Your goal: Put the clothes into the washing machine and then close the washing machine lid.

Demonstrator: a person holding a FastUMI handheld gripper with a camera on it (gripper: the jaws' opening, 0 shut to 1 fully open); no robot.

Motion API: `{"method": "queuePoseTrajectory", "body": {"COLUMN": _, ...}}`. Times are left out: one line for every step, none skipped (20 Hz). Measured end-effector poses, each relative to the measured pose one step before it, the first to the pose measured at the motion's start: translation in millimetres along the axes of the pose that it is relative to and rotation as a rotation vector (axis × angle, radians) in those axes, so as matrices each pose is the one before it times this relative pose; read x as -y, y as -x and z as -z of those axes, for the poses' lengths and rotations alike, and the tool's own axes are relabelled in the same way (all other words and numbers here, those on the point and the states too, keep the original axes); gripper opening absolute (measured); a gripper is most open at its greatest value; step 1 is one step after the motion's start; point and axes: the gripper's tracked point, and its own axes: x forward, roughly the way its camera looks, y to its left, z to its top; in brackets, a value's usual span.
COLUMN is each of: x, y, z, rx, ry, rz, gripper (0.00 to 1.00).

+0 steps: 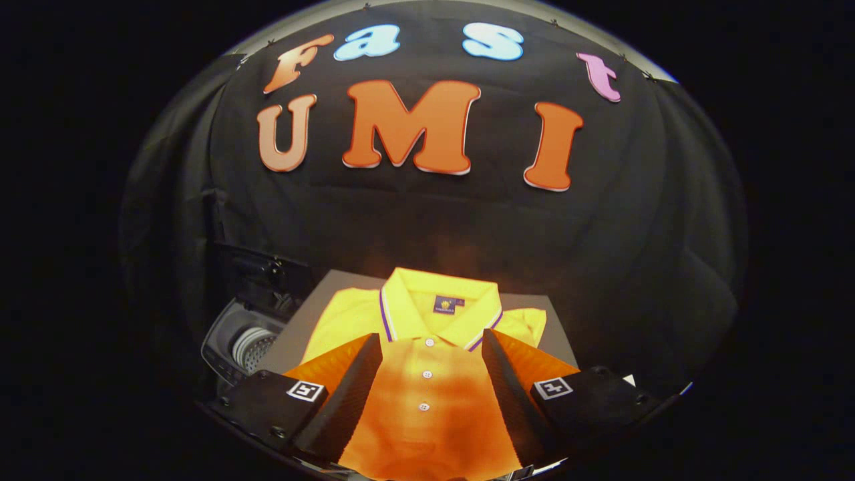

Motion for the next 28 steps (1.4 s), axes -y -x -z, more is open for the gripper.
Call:
{"method": "queuePoseTrajectory", "body": {"x": 1.75, "y": -8.83, "z": 12.41, "rx": -0.04007, "ry": -0.01185, "rz": -0.0039, "gripper": 0.99}}
{"method": "queuePoseTrajectory", "body": {"x": 0.17, "y": -8.83, "z": 6.26, "rx": -0.02125, "ry": -0.02153, "rz": -0.00612, "gripper": 0.99}}
{"method": "queuePoseTrajectory", "body": {"x": 2.05, "y": -5.98, "z": 5.37, "rx": -0.01184, "ry": -0.02475, "rz": 0.00204, "gripper": 0.99}}
{"method": "queuePoseTrajectory", "body": {"x": 2.13, "y": -4.79, "z": 2.1, "rx": -0.00491, "ry": -0.02135, "rz": -0.00289, "gripper": 0.99}}
{"method": "queuePoseTrajectory", "body": {"x": 0.08, "y": -2.37, "z": -0.08, "rx": 0.00148, "ry": -0.01154, "rz": -0.00129, "gripper": 0.98}}
{"method": "queuePoseTrajectory", "body": {"x": 0.17, "y": -2.11, "z": -0.76, "rx": -0.00038, "ry": 0.00229, "rz": -0.00012, "gripper": 0.98}}
{"method": "queuePoseTrajectory", "body": {"x": -0.3, "y": -0.75, "z": 2.25, "rx": -0.00662, "ry": 0.01561, "rz": -0.00065, "gripper": 0.98}}
{"method": "queuePoseTrajectory", "body": {"x": 0.74, "y": -1.29, "z": 1.46, "rx": -0.00792, "ry": 0.02149, "rz": 0.00613, "gripper": 0.99}}
{"method": "queuePoseTrajectory", "body": {"x": -0.12, "y": -2.86, "z": 6.07, "rx": -0.01341, "ry": 0.02086, "rz": 0.00444, "gripper": 0.99}}
{"method": "queuePoseTrajectory", "body": {"x": -1.81, "y": -2.99, "z": 6.34, "rx": -0.02165, "ry": 0.01867, "rz": -0.00736, "gripper": 0.99}}
{"method": "queuePoseTrajectory", "body": {"x": -4.61, "y": -0.09, "z": -2.84, "rx": 0.01733, "ry": -0.00221, "rz": -0.01362, "gripper": 0.99}}
{"method": "queuePoseTrajectory", "body": {"x": -0.33, "y": 0.61, "z": 0.0, "rx": -0.00768, "ry": 0.00179, "rz": -0.00348, "gripper": 0.98}}
{"method": "queuePoseTrajectory", "body": {"x": -3.11, "y": -1.78, "z": 1.36, "rx": 0.00034, "ry": -0.00596, "rz": -0.02916, "gripper": 0.91}}
{"method": "queuePoseTrajectory", "body": {"x": -4.2, "y": -3.33, "z": 2.08, "rx": -0.00128, "ry": -0.02234, "rz": -0.03479, "gripper": 0.83}}
{"method": "queuePoseTrajectory", "body": {"x": -2.19, "y": 0.33, "z": -0.72, "rx": 0.01034, "ry": -0.03085, "rz": -0.02033, "gripper": 0.76}}
{"method": "queuePoseTrajectory", "body": {"x": 1.36, "y": -0.53, "z": -1.54, "rx": 0.0062, "ry": -0.0203, "rz": -0.01018, "gripper": 0.68}}
{"method": "queuePoseTrajectory", "body": {"x": 3.37, "y": 0.33, "z": 1.46, "rx": 0.00204, "ry": -0.01437, "rz": -0.00452, "gripper": 0.66}}
{"method": "queuePoseTrajectory", "body": {"x": 0.17, "y": -0.24, "z": -1.64, "rx": 0.00886, "ry": -0.00408, "rz": -0.00444, "gripper": 0.56}}
{"method": "queuePoseTrajectory", "body": {"x": -0.08, "y": 0.64, "z": 0.26, "rx": -0.00074, "ry": 0.0073, "rz": -0.00503, "gripper": 0.46}}
{"method": "queuePoseTrajectory", "body": {"x": 0.86, "y": -0.59, "z": -0.01, "rx": 0.00131, "ry": 0.00712, "rz": 0.00035, "gripper": 0.35}}
{"method": "queuePoseTrajectory", "body": {"x": -1.8, "y": 0.9, "z": 0.58, "rx": 0.00618, "ry": 0.00212, "rz": -0.00202, "gripper": 0.28}}
{"method": "queuePoseTrajectory", "body": {"x": -0.22, "y": -0.42, "z": 1.33, "rx": 0.00646, "ry": -0.00676, "rz": 0.0137, "gripper": 0.2}}
{"method": "queuePoseTrajectory", "body": {"x": -3.22, "y": 2.42, "z": 0.37, "rx": 0.01649, "ry": 0.01397, "rz": 0.00342, "gripper": 0.2}}
{"method": "queuePoseTrajectory", "body": {"x": 0.47, "y": 1.43, "z": 0.32, "rx": 0.01811, "ry": 0.01766, "rz": 0.00332, "gripper": 0.14}}
{"method": "queuePoseTrajectory", "body": {"x": -3.79, "y": 4.21, "z": -1.02, "rx": 0.0191, "ry": 0.02679, "rz": -0.00771, "gripper": 0.14}}
{"method": "queuePoseTrajectory", "body": {"x": -2.18, "y": 1.4, "z": -1.12, "rx": 0.01946, "ry": 0.0111, "rz": -0.01018, "gripper": 0.1}}
{"method": "queuePoseTrajectory", "body": {"x": -7.66, "y": 9.0, "z": 1.36, "rx": 0.02561, "ry": 0.00508, "rz": -0.03177, "gripper": 0.09}}
{"method": "queuePoseTrajectory", "body": {"x": -7.73, "y": 5.11, "z": 2.86, "rx": 0.02536, "ry": -0.01158, "rz": -0.03328, "gripper": 0.09}}
